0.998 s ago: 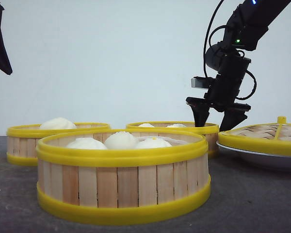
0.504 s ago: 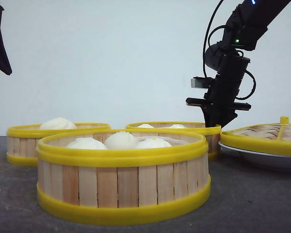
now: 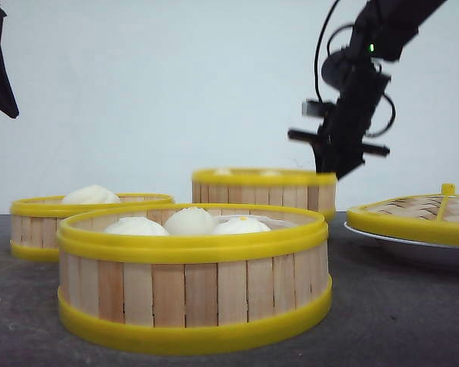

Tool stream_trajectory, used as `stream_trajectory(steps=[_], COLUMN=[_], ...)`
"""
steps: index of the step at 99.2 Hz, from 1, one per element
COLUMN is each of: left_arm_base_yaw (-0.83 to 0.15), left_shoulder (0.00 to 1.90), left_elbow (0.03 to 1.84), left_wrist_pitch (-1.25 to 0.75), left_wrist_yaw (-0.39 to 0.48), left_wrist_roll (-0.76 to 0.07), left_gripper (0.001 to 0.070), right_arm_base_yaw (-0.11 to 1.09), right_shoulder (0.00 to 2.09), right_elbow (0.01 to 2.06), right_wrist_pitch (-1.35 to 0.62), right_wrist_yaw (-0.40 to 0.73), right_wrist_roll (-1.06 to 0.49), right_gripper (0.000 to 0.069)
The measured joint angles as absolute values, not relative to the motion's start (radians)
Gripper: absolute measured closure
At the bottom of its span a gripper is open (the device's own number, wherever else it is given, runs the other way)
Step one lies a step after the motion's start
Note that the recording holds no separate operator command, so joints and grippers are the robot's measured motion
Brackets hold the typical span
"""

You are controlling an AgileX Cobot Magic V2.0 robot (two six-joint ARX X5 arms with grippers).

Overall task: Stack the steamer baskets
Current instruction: 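Grasp the rim and lift the basket with the right gripper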

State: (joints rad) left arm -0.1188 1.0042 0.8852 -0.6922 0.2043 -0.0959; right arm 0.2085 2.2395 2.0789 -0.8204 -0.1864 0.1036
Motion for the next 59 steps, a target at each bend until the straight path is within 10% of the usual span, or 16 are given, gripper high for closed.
stream_trajectory(steps=[59], left_arm_base_yaw=[-0.118], left_shoulder=[1.004], left_elbow=[0.885], left_wrist_pitch=[-0.691], left_wrist_yaw=[0.204], left_wrist_roll=[-0.086], left_gripper=[0.0196], right_arm_base_yaw=[0.299], right_shoulder=[2.141], right_elbow=[2.391], right_wrist_pitch=[-1.322], right_wrist_yaw=[-0.190], right_wrist_roll=[-0.023], right_gripper=[0.0667])
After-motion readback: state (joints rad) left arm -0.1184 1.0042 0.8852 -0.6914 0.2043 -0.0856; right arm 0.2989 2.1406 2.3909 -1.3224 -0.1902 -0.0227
